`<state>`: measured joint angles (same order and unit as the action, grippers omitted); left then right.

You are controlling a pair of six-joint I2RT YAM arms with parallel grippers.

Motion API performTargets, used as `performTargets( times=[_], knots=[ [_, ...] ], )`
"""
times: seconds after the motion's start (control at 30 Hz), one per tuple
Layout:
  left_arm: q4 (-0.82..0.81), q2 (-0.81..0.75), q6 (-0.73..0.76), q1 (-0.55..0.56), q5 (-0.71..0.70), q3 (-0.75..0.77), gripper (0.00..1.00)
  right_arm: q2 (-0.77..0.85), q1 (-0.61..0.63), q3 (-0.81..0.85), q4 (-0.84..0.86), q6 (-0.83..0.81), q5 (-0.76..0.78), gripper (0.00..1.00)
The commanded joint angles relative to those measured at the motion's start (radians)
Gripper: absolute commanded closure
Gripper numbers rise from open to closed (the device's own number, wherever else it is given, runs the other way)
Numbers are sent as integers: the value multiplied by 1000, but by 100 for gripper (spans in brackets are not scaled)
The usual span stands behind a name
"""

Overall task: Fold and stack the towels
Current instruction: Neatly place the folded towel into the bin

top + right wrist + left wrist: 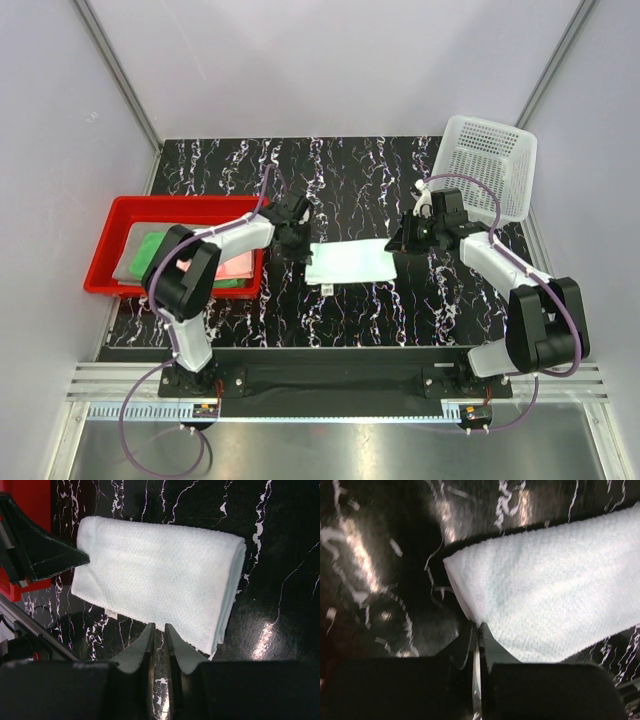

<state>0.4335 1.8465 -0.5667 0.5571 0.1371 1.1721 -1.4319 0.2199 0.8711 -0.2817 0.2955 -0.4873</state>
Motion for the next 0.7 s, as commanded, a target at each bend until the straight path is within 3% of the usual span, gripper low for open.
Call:
performTargets(
  times=[0.0, 0.2, 0.37, 0.67],
  knots=[
    [119, -119, 48, 3, -63, 27, 100, 50, -1, 8, 26, -25, -20, 80],
    [214, -179, 43, 18, -111, 44, 100, 73, -1, 29, 12, -18, -42, 79],
    [377, -265, 116, 12, -267, 90, 100, 79, -1, 49, -11, -30, -45, 79],
    [576, -415, 225, -75, -428, 159, 100, 67, -1, 42, 13, -29, -68, 79]
  ],
)
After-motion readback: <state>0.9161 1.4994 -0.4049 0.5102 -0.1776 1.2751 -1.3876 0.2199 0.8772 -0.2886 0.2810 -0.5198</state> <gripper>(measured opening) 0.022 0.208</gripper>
